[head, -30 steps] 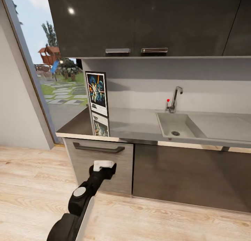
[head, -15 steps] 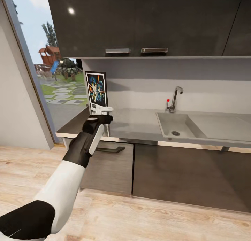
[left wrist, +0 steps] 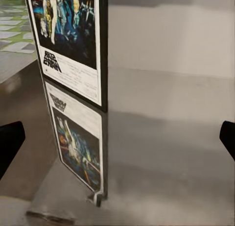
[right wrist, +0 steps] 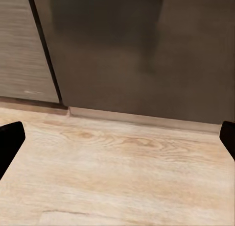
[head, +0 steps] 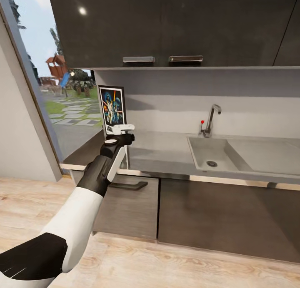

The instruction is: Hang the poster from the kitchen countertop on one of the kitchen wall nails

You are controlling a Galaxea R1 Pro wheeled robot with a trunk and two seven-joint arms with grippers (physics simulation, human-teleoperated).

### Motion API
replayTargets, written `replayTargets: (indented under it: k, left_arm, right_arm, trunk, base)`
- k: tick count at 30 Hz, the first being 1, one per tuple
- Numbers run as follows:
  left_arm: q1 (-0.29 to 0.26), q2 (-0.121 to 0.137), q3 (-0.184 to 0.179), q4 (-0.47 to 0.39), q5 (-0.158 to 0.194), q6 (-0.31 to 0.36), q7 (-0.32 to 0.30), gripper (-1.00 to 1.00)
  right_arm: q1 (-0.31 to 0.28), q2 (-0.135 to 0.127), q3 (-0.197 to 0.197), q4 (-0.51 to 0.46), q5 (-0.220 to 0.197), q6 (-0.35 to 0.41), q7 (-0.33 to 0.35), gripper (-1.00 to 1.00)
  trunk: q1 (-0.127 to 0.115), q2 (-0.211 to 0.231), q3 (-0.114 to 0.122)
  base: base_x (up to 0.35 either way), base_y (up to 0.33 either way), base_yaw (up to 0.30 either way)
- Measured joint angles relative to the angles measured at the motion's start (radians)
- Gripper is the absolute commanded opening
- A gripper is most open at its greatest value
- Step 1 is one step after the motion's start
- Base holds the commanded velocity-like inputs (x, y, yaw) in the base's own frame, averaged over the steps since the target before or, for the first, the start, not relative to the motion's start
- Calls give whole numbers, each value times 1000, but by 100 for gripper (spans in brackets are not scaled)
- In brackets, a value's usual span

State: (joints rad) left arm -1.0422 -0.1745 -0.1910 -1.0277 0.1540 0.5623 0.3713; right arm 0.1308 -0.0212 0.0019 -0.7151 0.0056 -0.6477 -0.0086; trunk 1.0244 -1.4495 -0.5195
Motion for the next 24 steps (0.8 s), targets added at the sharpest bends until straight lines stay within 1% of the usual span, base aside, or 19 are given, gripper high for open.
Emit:
replayTargets:
  k: [10,15,19,20,22,24]
  left_arm:
    - [0,0,3,3,0,-2,0,100]
    - [0,0,4,5,-1,-2,11,100]
    - [0,0,3,4,0,-2,66,100]
    - [0,0,1,3,0,-2,94,100]
    - [0,0,-1,0,0,-2,125,100]
    - [0,0,-1,-1,0,-2,137,100]
  right_arm:
    - [1,0,-1,18,1,0,-1,100]
    - [1,0,-1,21,2,0,-1,100]
    - [1,0,-1,21,2,0,-1,100]
    - [1,0,-1,21,3,0,-1,100]
    - [1,0,-1,21,3,0,-1,100]
    - [1,0,-1,21,3,0,-1,100]
  trunk:
    - [0,0,0]
    - [0,0,0]
    - [0,0,0]
    - [0,0,0]
    - [0,0,0]
    - [0,0,0]
  base:
    - [328,-81,0]
    - [142,-26,0]
    - [220,-68,0]
    - [271,-82,0]
    - [226,-52,0]
    - [149,-33,0]
